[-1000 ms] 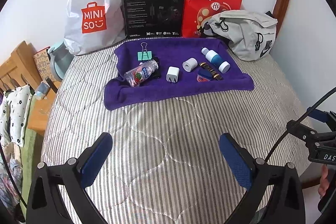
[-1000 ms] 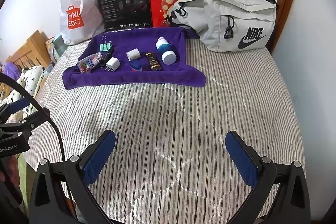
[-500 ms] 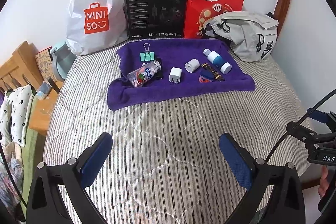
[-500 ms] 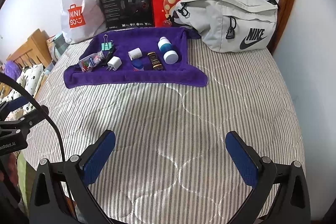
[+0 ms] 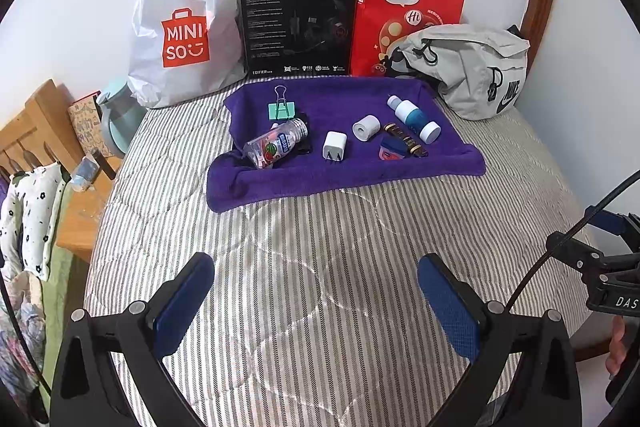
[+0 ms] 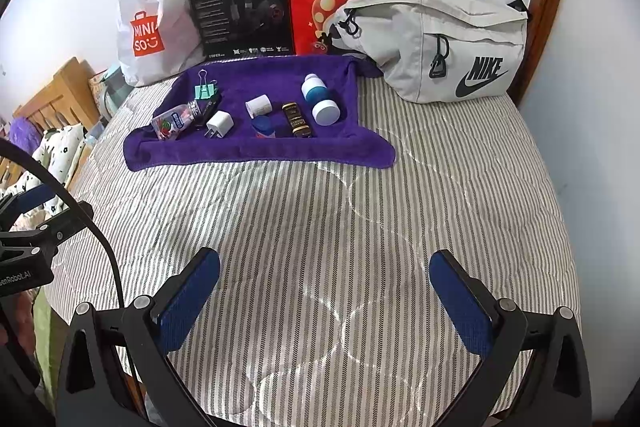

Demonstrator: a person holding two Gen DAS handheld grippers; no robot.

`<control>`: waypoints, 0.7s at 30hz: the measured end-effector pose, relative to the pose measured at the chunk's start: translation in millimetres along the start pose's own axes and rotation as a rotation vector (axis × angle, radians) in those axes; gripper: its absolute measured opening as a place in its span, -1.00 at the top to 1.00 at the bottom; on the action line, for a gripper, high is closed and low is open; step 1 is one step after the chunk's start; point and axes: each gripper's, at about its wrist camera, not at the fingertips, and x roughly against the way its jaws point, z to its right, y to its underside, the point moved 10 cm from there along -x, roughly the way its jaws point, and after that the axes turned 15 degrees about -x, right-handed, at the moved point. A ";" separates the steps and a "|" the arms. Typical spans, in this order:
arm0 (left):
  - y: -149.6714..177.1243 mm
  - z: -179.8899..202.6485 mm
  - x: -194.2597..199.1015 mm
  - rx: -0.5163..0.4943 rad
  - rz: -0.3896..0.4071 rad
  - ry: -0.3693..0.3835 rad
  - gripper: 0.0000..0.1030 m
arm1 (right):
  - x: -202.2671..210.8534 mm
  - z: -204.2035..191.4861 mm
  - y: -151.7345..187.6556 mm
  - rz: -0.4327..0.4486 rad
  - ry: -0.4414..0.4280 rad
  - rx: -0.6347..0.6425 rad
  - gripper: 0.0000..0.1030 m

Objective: Organize rigid objects

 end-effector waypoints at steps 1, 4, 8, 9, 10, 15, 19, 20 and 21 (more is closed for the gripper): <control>-0.3 0.3 0.0 -0.002 0.000 0.002 -0.99 | 0.3 -0.1 0.0 0.000 -0.001 0.000 -1.00; -0.3 0.0 -0.3 -0.001 0.000 0.001 -0.99 | 0.6 0.2 0.0 0.001 0.002 0.000 -1.00; 0.9 -0.6 0.1 0.001 -0.005 0.000 -0.99 | 1.5 -0.3 -0.3 0.002 0.001 0.000 -1.00; 1.0 -1.2 0.6 0.003 -0.003 -0.001 -0.99 | 1.8 -0.5 -0.1 0.003 0.001 0.002 -1.00; 1.2 -1.3 0.4 0.005 -0.003 -0.001 -0.99 | 1.9 -0.7 0.1 0.003 0.002 0.004 -1.00; 1.0 -2.4 -0.1 0.005 -0.002 -0.002 -0.99 | 1.8 -0.8 0.2 0.003 0.003 0.003 -1.00; 0.6 -3.0 -0.4 0.007 -0.001 -0.001 -0.99 | 2.0 -0.8 0.8 0.004 0.003 0.004 -1.00; 0.7 -3.1 -0.3 0.007 -0.001 -0.002 -0.99 | 2.1 -1.0 1.2 0.003 0.002 0.004 -1.00; 0.6 -3.3 0.0 0.007 0.002 -0.001 -0.99 | 2.2 -0.9 1.0 0.003 0.003 0.003 -1.00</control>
